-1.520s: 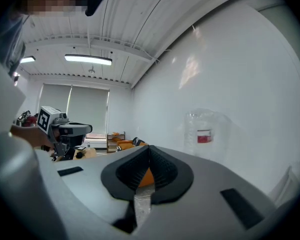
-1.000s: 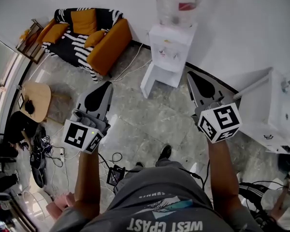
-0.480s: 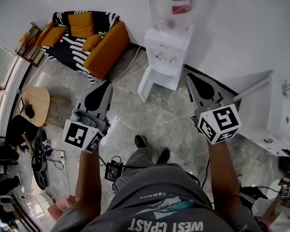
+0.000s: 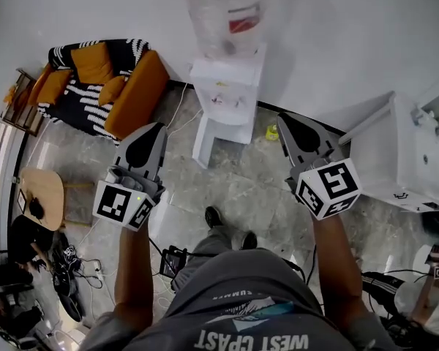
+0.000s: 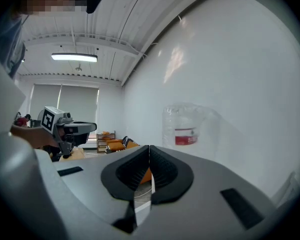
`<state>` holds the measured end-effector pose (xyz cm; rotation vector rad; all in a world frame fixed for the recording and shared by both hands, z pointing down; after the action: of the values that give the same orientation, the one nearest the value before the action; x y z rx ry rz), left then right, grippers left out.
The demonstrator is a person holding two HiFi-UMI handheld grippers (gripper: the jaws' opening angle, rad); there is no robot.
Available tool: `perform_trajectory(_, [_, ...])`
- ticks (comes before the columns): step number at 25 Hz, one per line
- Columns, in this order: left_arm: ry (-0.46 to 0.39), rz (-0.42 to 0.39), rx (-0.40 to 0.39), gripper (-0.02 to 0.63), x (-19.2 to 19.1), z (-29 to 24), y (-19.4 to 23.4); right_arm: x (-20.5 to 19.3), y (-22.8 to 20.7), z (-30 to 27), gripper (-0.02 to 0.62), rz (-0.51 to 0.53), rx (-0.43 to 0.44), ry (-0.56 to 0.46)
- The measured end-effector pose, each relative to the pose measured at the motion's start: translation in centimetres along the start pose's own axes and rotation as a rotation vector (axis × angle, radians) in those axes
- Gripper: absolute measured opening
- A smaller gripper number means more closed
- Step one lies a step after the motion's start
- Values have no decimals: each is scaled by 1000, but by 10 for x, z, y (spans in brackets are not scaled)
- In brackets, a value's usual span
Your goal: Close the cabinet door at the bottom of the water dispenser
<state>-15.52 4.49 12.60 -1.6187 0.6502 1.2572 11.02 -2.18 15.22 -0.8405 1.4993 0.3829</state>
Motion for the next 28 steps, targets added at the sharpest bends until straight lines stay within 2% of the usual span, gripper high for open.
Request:
perform_trajectory(14, [-27,39,-146,15,-48,-62,70,5,-9,-60,29,-34,-145,-25])
perform_trajectory(21, [-8,69,-220,15,-95,-80,94,-4,-9,-90,29,-49,-191,-29])
perform_trajectory(28, [43,116,-243,15,-147,-98,104,-24,-12,-115,31,-58,-191,12])
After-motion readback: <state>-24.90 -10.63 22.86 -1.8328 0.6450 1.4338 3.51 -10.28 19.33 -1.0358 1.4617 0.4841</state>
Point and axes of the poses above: the fingertips, and each gripper's own axes: z backward along the fingers, y to its left, x out of its top, the point moved 5 cm from there along z, backward along the fingers, and after that the axes turned 12 degrees about -z, right-handed, at the moved point
